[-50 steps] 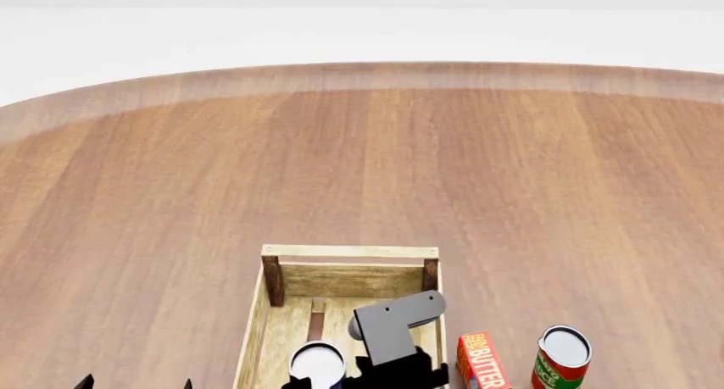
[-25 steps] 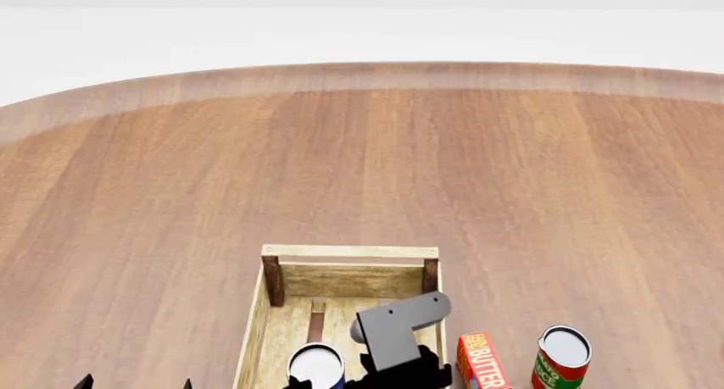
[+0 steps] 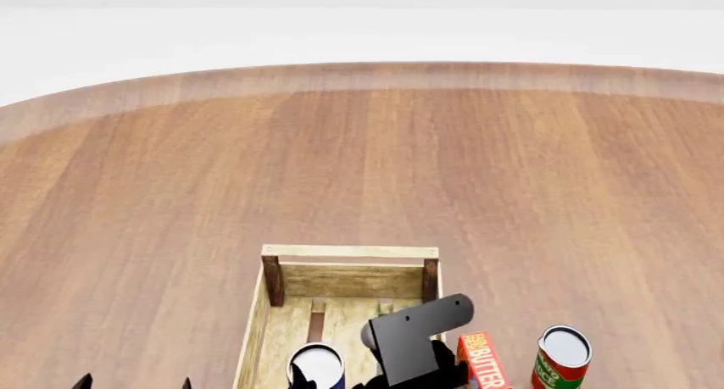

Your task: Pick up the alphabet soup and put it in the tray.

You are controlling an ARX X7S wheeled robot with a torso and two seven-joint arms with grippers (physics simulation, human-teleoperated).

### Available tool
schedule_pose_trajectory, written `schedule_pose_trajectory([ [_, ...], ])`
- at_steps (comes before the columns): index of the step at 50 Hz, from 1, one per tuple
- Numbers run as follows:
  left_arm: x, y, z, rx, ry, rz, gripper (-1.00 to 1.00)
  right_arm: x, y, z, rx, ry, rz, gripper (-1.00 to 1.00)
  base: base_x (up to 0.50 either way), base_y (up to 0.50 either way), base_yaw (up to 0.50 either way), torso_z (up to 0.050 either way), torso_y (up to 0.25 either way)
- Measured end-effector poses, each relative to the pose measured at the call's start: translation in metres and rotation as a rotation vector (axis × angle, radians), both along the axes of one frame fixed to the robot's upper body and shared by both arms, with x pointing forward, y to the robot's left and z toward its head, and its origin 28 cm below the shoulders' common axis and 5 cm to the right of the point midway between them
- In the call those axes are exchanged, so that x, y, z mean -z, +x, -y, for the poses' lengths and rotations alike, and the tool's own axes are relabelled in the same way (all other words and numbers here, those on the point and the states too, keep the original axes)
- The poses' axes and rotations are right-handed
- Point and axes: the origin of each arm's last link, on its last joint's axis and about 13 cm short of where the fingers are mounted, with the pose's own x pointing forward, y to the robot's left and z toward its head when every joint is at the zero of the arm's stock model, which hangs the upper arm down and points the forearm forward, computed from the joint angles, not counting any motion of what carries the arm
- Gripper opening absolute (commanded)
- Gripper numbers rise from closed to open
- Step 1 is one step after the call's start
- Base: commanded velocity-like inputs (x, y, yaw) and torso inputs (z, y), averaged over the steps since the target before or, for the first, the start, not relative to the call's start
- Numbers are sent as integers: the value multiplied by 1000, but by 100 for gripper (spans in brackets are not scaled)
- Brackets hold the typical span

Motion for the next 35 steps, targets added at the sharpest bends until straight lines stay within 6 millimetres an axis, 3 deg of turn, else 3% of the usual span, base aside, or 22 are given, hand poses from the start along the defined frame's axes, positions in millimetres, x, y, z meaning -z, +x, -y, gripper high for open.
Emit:
schedule_pose_trajectory([
  [35, -15, -8, -1, -3, 1, 63, 100, -63, -52, -1, 19, -2, 277, 100, 0, 0, 0, 0, 0],
])
